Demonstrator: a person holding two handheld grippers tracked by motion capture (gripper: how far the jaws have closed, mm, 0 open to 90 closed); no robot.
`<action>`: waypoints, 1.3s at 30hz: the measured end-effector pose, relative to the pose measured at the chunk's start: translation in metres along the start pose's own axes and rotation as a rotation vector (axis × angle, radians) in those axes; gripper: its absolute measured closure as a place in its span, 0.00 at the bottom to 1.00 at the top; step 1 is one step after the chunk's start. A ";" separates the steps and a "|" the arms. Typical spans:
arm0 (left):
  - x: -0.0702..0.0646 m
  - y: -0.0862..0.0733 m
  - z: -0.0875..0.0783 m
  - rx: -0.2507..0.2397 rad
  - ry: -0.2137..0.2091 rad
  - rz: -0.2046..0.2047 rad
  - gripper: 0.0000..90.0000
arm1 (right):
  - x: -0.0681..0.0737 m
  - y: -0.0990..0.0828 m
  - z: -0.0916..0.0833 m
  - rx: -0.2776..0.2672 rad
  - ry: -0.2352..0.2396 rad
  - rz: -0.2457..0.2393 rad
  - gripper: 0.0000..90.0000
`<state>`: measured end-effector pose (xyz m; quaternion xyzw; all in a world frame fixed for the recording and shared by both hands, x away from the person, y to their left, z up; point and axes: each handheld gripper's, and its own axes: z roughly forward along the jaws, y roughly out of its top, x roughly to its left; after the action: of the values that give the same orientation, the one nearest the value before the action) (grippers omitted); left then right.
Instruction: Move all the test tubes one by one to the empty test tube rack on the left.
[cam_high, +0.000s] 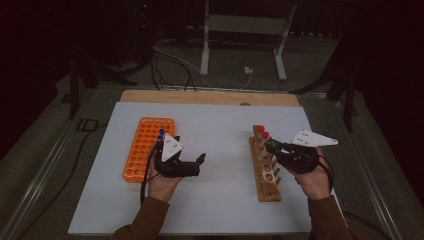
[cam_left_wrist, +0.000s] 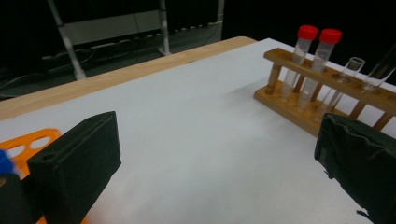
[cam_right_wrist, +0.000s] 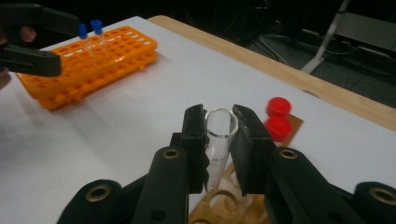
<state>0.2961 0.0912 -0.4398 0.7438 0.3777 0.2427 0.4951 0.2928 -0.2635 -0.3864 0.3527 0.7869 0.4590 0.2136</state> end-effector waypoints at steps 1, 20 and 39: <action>-0.002 0.000 0.001 -0.003 -0.003 0.002 0.01 | 0.001 0.000 0.002 0.002 0.005 -0.004 0.85; -0.046 0.000 0.024 0.007 -0.127 0.063 0.12 | 0.039 0.006 0.046 0.041 0.130 0.015 0.85; -0.073 -0.002 0.041 0.014 -0.214 0.113 0.61 | 0.053 0.006 0.059 0.050 0.190 0.034 0.85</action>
<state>0.2822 0.0109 -0.4570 0.7891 0.2818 0.1866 0.5130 0.2987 -0.1885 -0.4106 0.3259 0.8088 0.4743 0.1213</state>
